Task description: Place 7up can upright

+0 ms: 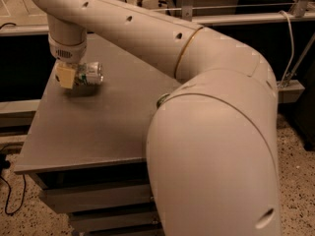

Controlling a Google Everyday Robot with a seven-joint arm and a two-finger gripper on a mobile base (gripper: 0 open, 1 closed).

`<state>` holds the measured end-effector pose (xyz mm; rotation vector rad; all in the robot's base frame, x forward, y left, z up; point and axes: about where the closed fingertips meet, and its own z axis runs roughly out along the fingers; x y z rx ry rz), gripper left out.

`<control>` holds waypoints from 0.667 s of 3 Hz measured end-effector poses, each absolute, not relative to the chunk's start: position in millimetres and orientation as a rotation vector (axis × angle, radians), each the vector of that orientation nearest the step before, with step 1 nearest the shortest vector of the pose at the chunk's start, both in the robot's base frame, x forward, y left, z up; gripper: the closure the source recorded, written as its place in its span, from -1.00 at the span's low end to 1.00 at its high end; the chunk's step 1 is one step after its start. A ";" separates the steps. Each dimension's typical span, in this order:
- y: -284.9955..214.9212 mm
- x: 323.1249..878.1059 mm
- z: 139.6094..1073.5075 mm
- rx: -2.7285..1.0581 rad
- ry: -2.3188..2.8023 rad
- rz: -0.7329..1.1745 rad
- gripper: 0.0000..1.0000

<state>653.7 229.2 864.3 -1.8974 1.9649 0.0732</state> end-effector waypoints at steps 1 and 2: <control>228.2 654.6 887.6 -1.843 1.903 0.143 1.00; 222.7 652.1 909.4 -1.780 1.818 0.243 1.00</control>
Offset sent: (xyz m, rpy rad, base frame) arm -0.0013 -0.0232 0.0857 0.4074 -0.0792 0.0545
